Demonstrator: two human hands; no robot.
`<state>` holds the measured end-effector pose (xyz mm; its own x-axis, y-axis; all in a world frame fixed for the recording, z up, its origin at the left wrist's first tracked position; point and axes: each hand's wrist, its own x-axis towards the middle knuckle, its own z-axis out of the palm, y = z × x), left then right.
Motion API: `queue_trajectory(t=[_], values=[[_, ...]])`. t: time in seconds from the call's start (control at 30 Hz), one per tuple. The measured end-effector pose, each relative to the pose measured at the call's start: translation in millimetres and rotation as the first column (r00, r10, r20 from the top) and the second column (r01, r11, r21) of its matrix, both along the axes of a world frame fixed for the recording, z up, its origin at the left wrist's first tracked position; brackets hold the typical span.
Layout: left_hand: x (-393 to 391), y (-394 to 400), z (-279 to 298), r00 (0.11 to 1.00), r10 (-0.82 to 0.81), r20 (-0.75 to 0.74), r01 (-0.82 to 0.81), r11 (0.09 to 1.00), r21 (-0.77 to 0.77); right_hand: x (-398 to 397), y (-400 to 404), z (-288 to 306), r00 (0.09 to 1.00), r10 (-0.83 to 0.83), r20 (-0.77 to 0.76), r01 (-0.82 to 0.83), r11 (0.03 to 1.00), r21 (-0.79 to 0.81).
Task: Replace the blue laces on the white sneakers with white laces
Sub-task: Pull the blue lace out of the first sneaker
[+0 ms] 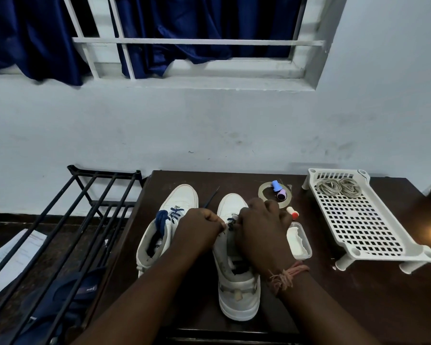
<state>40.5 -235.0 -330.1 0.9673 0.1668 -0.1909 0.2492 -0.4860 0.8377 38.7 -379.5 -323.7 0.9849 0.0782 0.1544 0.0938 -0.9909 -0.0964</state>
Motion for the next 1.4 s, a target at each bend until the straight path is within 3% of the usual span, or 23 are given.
queue_trajectory(t=[0.07,0.17,0.2,0.27,0.43,0.5,0.6,0.67,0.77,0.83,0.87,0.9,0.93,1.0,1.03,1.07,1.2,1.4], values=[[1,0,0,1.000,-0.001,0.001,0.001,1.000,-0.003,0,-3,8,0.995,-0.089,0.040,0.085,0.992,0.097],[1,0,0,1.000,0.009,-0.005,-0.009,1.000,-0.001,0,-10,20,0.957,-0.265,0.118,0.198,0.893,0.404],[1,0,0,1.000,0.008,-0.006,-0.008,1.000,0.001,0,-11,21,0.949,-0.280,0.148,0.192,0.880,0.433],[1,0,0,1.000,0.003,-0.003,-0.003,1.000,0.002,-1,-12,21,0.968,-0.223,0.117,0.162,0.907,0.389],[1,1,0,1.000,-0.008,-0.003,0.008,1.000,-0.005,-8,-1,4,0.988,-0.011,-0.151,0.030,0.992,0.123],[0,1,1,1.000,-0.010,-0.009,0.010,1.000,-0.001,-8,2,0,0.988,-0.007,-0.153,0.023,0.994,0.103],[0,1,2,1.000,-0.003,-0.008,0.003,1.000,0.015,-2,1,5,0.995,-0.101,-0.023,0.103,0.968,0.228],[0,0,2,1.000,0.003,-0.010,-0.003,1.000,0.011,4,-4,12,0.971,-0.232,0.053,0.186,0.878,0.441],[0,0,1,1.000,0.007,-0.024,-0.007,1.000,0.000,9,-13,20,0.943,-0.334,-0.006,0.193,0.530,0.826],[0,0,2,0.999,0.003,-0.036,-0.003,1.000,-0.019,6,-15,24,0.951,-0.298,-0.080,0.192,0.367,0.910],[-1,0,3,0.999,-0.002,-0.042,0.000,1.000,-0.030,5,-14,24,0.964,-0.237,-0.124,0.205,0.356,0.912],[-1,0,4,0.998,-0.005,-0.057,0.003,0.999,-0.039,3,-11,23,0.971,-0.167,-0.171,0.224,0.390,0.893],[-2,0,6,0.996,-0.011,-0.083,0.007,0.999,-0.050,2,-10,19,0.974,-0.105,-0.202,0.227,0.489,0.842],[-2,2,10,0.986,-0.042,-0.161,0.028,0.996,-0.090,-1,-7,10,0.987,-0.044,-0.154,0.123,0.825,0.552],[-2,3,12,0.975,-0.066,-0.210,0.039,0.991,-0.129,-3,-6,6,0.995,-0.027,-0.097,0.061,0.929,0.365],[-1,4,13,0.962,-0.090,-0.256,0.044,0.983,-0.179,-4,-5,4,0.998,-0.008,-0.058,0.022,0.970,0.240],[-5,5,16,0.918,-0.169,-0.358,0.091,0.970,-0.225,-2,-5,1,0.991,-0.006,-0.132,0.026,0.988,0.151],[1,6,7,0.918,-0.163,-0.362,0.111,0.981,-0.159,0,0,-6,0.992,0.047,-0.116,-0.047,0.999,0.000]])
